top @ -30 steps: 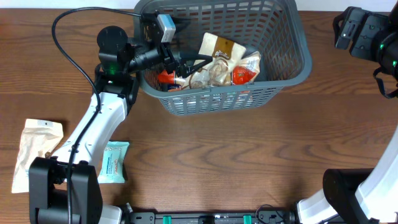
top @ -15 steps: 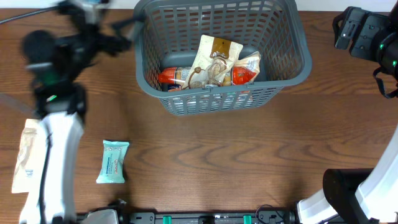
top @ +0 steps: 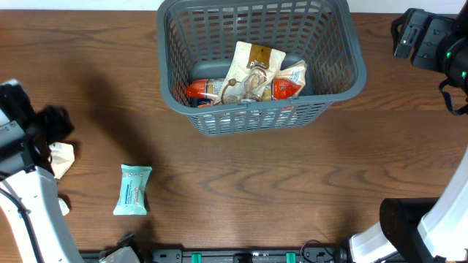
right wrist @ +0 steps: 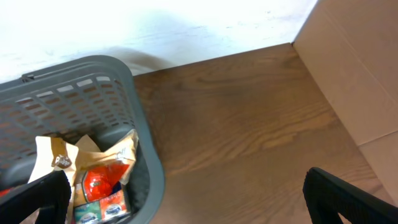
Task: Pack container
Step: 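Move the left gripper back to the white pouch and grasp it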
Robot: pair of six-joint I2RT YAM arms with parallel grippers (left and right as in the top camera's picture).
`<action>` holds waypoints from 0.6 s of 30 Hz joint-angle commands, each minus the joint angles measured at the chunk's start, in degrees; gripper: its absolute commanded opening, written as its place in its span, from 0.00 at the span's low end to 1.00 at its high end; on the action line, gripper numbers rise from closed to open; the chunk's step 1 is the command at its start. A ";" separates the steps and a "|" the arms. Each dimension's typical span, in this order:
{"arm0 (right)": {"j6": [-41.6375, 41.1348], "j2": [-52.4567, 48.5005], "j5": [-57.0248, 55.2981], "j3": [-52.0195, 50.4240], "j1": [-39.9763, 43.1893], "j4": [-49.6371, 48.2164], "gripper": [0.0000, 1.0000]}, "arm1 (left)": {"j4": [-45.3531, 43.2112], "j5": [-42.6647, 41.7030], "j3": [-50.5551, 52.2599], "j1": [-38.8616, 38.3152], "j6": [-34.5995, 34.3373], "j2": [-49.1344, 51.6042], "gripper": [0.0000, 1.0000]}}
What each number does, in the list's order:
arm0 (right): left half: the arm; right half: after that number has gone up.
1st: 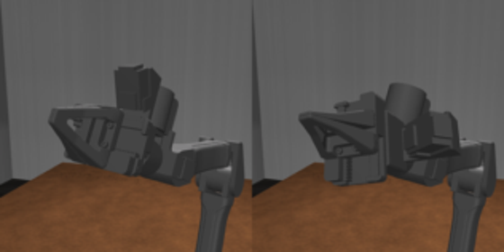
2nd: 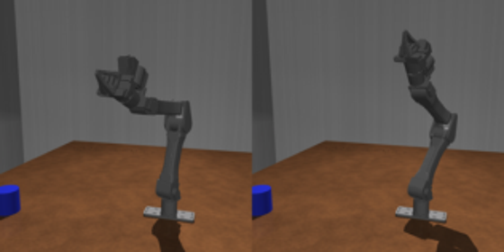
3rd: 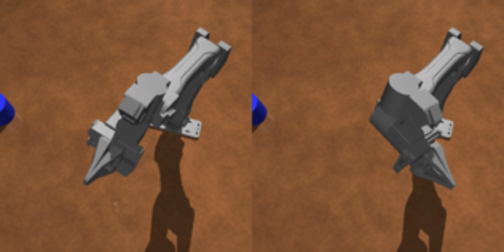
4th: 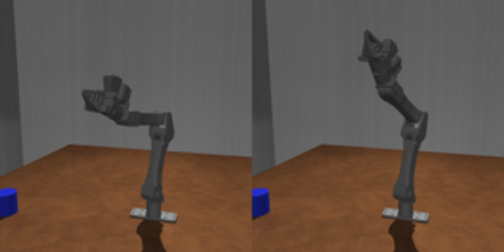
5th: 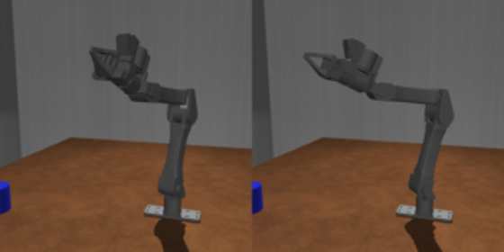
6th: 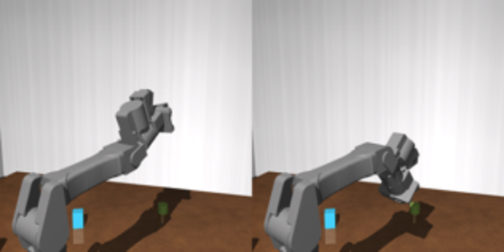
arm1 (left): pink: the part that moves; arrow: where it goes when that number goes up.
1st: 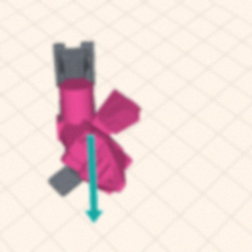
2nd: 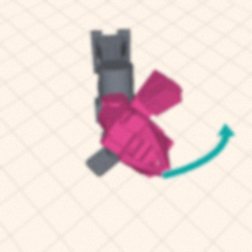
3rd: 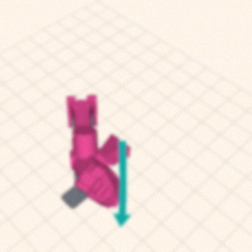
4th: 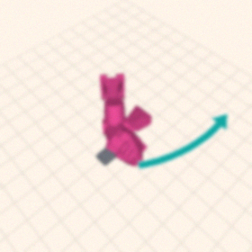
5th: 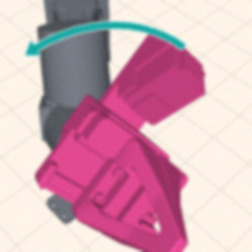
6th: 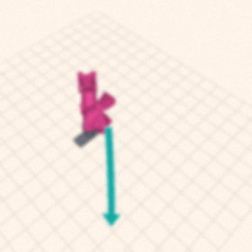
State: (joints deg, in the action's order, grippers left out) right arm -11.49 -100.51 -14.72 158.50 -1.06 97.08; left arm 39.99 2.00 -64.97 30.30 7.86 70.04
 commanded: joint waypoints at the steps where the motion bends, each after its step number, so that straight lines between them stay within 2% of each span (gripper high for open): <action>1: 0.92 -0.22 -0.07 -0.09 0.24 -0.02 0.99 | 2.21 3.69 1.01 1.81 9.09 2.45 0.74; 4: 1.36 -0.22 -0.26 -0.09 0.24 -0.28 0.99 | 2.43 3.65 1.01 3.08 15.82 5.38 0.74; 9: 2.36 -0.22 -0.72 -0.09 0.26 -0.44 0.99 | 9.14 3.58 1.01 4.15 34.97 10.51 0.74; 15: 2.38 -0.33 -1.99 -0.09 0.28 -0.83 0.99 | 13.40 -0.24 1.01 5.75 40.83 15.80 0.75; 18: 2.38 -0.35 -1.99 -0.09 0.28 -0.83 0.99 | 13.75 0.04 1.01 8.41 41.03 18.18 0.75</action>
State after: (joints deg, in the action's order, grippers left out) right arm -9.98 -100.51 -15.49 158.50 -1.06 96.31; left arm 53.41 2.81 -64.18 36.25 44.36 86.15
